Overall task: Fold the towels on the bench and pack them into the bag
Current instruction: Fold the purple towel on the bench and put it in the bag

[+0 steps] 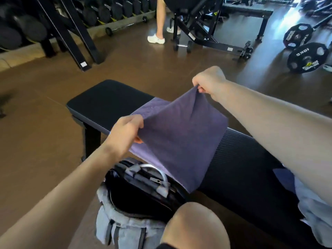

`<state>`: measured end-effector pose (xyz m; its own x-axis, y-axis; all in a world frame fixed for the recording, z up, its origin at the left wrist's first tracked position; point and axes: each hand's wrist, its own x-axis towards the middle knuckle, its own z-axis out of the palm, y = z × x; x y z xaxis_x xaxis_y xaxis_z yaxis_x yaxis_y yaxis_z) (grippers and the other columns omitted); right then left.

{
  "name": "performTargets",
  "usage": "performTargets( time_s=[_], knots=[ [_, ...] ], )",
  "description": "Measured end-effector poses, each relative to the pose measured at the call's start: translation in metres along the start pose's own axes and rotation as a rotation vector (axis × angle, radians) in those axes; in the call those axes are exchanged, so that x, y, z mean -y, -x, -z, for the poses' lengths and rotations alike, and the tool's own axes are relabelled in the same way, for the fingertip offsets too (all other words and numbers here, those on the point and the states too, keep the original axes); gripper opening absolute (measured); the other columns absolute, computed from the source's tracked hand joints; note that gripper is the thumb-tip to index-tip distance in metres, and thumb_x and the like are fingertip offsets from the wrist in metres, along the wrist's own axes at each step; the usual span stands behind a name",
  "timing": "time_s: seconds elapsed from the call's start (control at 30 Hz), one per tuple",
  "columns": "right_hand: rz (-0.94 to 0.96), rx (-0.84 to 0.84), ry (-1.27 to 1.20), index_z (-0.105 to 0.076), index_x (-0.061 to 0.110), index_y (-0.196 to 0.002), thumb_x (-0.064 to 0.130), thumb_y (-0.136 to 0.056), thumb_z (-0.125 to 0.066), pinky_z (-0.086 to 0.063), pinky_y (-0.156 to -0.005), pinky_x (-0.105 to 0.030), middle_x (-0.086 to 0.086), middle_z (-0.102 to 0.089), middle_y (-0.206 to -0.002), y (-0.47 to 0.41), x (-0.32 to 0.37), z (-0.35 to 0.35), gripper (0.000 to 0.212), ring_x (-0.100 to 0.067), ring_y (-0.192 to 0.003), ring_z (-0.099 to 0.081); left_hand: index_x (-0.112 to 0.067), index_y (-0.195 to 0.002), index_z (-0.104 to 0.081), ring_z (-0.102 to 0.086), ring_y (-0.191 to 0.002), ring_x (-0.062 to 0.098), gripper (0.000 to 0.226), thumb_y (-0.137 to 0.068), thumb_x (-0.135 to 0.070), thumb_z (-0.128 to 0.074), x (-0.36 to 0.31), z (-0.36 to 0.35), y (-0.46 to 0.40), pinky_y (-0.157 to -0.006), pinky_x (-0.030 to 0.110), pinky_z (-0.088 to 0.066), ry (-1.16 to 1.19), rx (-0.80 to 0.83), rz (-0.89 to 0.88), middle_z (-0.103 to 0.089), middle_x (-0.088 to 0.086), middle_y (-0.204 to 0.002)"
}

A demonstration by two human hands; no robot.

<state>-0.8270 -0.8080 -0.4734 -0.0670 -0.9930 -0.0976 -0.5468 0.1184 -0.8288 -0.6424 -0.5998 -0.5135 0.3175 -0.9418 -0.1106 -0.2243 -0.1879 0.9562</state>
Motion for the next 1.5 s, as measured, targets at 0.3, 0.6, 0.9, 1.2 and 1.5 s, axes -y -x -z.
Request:
performTargets(
  time_s=[0.3,0.6,0.9,1.2,1.5],
  knots=[
    [0.137,0.172,0.112,-0.064,0.006,-0.083,0.008,-0.082,-0.056,-0.057,-0.068,-0.016,-0.01,-0.071,-0.075,-0.048,0.024,-0.115,0.009,-0.012,-0.061,-0.07,-0.006,-0.064,-0.042,-0.034,-0.064,0.02,0.027,-0.089,-0.014,-0.047,0.07,0.055,-0.058,-0.058,0.037,-0.028,-0.278,-0.333,0.108,-0.04,0.0,-0.062],
    [0.406,0.154,0.545,-0.066,0.024,-0.115,0.013,-0.095,-0.051,-0.052,-0.091,-0.04,-0.005,-0.056,-0.122,-0.085,-0.035,-0.153,0.027,-0.03,-0.105,-0.058,-0.011,-0.084,-0.061,-0.045,-0.108,0.021,0.008,-0.09,-0.015,-0.058,0.125,0.054,-0.087,-0.097,0.043,-0.048,-0.361,-0.406,0.219,-0.04,0.001,-0.11],
    [0.069,0.453,0.324,-0.022,0.027,-0.157,0.033,-0.094,-0.054,-0.04,-0.09,-0.034,-0.001,-0.045,-0.148,-0.09,-0.039,-0.168,0.07,-0.024,-0.121,-0.051,-0.022,-0.087,-0.059,-0.058,-0.095,0.027,0.013,-0.084,-0.025,-0.072,0.113,0.056,-0.091,-0.079,0.039,-0.048,-0.466,-0.36,0.162,-0.062,0.0,-0.092],
    [0.176,0.248,0.076,-0.058,0.021,-0.127,-0.001,-0.083,-0.063,-0.04,-0.059,-0.02,0.007,-0.055,-0.091,-0.068,-0.049,-0.101,0.05,-0.004,-0.074,-0.053,-0.018,-0.082,-0.055,-0.054,-0.072,0.019,0.015,-0.083,-0.011,-0.069,0.076,0.054,-0.084,-0.058,0.031,-0.042,-0.621,-0.188,0.02,-0.062,0.003,-0.079],
    [0.3,0.254,-0.216,-0.064,0.019,-0.12,-0.015,-0.067,-0.068,-0.046,-0.069,-0.023,-0.001,-0.069,-0.086,0.062,-0.069,0.07,0.063,-0.011,-0.078,-0.059,-0.037,-0.132,-0.043,-0.049,-0.128,0.008,0.055,-0.085,-0.039,-0.072,-0.017,-0.021,-0.04,-0.107,0.036,-0.042,-0.565,0.278,-0.314,-0.055,-0.008,-0.133]
  ],
)
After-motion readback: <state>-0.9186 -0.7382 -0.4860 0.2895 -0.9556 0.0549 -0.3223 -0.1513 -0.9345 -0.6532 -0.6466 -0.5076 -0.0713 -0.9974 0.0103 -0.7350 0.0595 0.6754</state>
